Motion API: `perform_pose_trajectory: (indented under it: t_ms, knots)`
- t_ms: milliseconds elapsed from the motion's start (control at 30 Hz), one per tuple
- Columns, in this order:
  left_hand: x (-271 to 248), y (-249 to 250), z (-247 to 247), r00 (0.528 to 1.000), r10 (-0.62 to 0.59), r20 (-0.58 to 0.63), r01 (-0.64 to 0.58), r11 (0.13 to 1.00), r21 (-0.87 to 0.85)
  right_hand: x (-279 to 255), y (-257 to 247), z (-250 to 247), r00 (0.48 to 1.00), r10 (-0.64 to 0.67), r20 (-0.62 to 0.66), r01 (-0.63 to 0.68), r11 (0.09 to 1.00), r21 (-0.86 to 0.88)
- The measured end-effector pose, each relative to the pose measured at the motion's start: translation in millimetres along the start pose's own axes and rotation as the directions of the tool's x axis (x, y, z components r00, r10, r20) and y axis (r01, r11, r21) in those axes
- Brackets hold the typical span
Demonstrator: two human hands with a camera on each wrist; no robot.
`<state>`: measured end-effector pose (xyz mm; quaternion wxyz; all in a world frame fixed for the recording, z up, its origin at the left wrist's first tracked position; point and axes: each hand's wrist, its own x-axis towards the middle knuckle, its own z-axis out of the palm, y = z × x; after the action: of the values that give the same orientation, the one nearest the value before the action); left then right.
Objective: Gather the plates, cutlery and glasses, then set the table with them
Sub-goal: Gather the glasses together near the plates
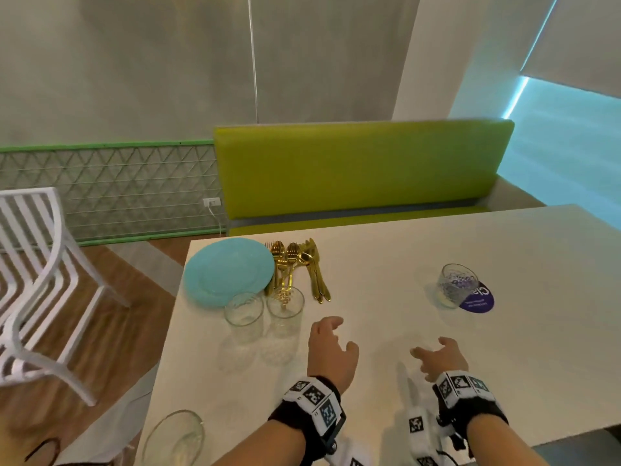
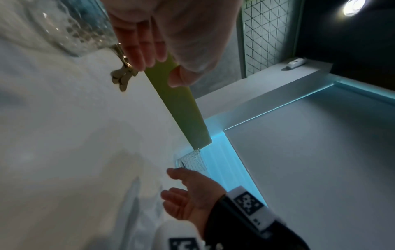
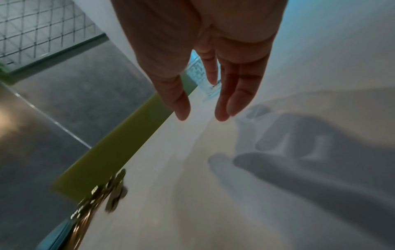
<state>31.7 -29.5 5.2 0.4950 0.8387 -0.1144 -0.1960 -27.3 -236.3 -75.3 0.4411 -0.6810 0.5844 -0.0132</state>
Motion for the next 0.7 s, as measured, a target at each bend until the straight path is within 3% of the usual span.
perform_pose_trajectory:
  t_ms: [300, 700]
  knots:
    - [36.4, 16.4, 71.1, 0.994, -0.068, -0.091, 0.069, 0.998, 0.006, 94.3, -20.2, -65.6, 0.995, -0.039, -0.097, 0.044, 0.998, 0.048]
    - [81.3, 19.1, 102.9, 0.983, -0.128, -0.132, 0.126, 0.992, -0.018, 142.1, -40.1, -58.0, 0.979, -0.186, -0.081, 0.196, 0.972, 0.130]
